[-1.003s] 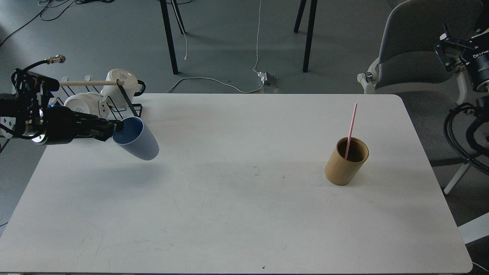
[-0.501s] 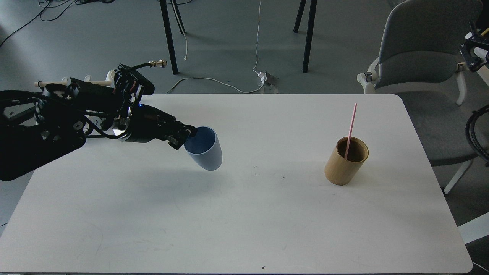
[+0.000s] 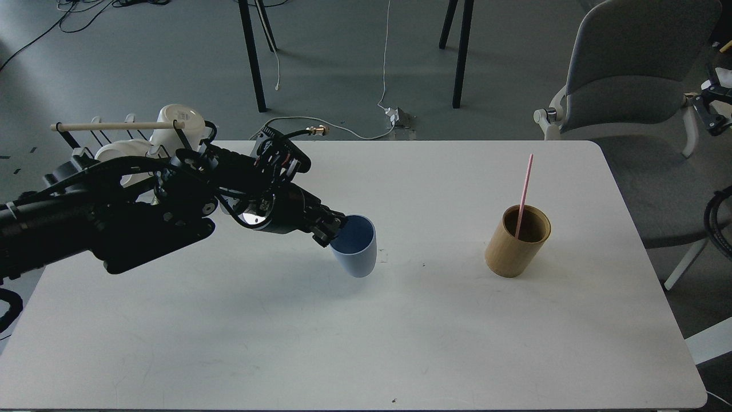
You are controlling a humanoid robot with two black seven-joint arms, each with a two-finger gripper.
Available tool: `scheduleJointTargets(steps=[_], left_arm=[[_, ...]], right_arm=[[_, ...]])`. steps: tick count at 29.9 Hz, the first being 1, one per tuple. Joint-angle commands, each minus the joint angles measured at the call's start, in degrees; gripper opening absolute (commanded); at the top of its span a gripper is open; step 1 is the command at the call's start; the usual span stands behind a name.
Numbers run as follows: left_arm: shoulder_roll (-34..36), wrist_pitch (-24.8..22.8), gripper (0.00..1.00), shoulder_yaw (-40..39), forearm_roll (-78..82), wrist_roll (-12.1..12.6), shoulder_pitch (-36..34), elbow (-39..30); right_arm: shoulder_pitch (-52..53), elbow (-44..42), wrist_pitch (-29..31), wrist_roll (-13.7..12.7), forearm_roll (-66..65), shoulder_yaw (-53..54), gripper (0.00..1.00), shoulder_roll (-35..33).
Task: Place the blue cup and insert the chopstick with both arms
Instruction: 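Lift the blue cup upright and carry it toward the table center, then set the blue cup upright on the table and release it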
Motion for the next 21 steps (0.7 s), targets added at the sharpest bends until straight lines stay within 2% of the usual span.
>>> scheduleJointTargets(steps=[1, 12, 21], left_arm=[[-0.30, 0.00, 0.04, 1.38, 0.89, 0.09, 0.17, 0.63], [-1.97, 0.00, 0.05, 1.30, 3.35, 0.79, 1.05, 4.23], [-1.97, 0.00, 0.12, 0.94, 3.35, 0.88, 1.05, 4.32]], right_arm=[[-0.03, 0.25, 0.00, -0.01, 0.08, 0.07, 1.00, -0.02], [-0.03, 0.52, 0.00, -0.01, 0.08, 0.07, 1.00, 0.33], [-0.03, 0.43, 0.00, -0.01, 0.08, -0.01, 1.00, 0.25]])
